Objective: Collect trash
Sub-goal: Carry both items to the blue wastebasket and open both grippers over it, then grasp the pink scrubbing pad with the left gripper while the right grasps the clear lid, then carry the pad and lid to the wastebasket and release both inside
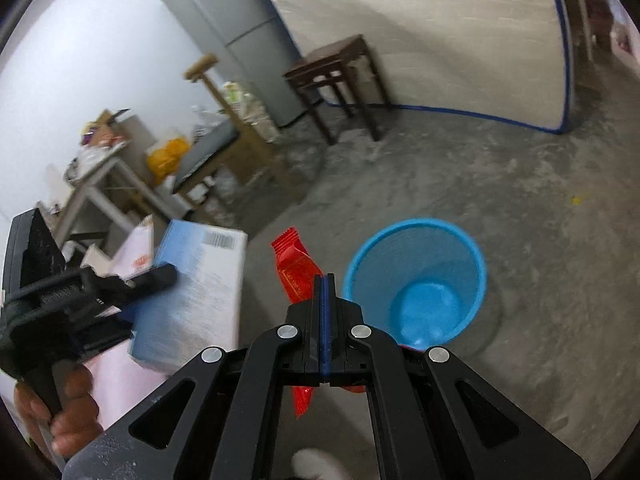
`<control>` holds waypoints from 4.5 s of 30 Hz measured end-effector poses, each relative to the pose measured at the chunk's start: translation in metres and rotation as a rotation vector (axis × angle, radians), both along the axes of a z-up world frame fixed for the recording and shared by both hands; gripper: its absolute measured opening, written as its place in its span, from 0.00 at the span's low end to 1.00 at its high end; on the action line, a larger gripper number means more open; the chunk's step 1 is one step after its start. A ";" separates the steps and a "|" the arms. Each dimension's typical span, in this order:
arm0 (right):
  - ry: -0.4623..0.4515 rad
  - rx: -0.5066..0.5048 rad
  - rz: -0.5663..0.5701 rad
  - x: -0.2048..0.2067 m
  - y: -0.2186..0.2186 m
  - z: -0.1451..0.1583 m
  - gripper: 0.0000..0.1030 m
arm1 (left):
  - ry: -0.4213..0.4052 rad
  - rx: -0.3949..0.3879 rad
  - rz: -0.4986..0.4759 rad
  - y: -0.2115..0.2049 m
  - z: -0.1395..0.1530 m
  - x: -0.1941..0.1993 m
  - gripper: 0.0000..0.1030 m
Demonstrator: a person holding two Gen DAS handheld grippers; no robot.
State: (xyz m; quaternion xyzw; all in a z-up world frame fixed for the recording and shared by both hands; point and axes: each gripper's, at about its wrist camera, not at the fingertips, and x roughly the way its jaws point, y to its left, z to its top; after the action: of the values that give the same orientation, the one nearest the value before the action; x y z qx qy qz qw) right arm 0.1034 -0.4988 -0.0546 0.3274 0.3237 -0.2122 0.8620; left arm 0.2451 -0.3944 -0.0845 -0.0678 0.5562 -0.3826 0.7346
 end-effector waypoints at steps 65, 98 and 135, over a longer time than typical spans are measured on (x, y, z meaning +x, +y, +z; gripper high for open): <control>-0.104 0.133 0.852 0.170 0.350 0.116 0.78 | 0.185 -0.438 0.763 0.573 0.048 0.055 0.74; -0.034 0.224 0.862 0.227 0.359 0.113 0.62 | 0.158 -0.703 0.696 0.598 0.048 0.057 0.29; 0.052 0.104 0.958 0.393 0.341 0.066 0.04 | 0.045 -0.712 0.680 0.622 0.082 0.018 0.29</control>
State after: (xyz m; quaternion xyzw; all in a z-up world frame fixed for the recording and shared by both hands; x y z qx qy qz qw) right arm 0.4966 -0.1582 0.0111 0.1785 0.4698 0.2169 0.8369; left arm 0.2628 0.2280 -0.0030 -0.5006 0.3530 -0.2861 0.7368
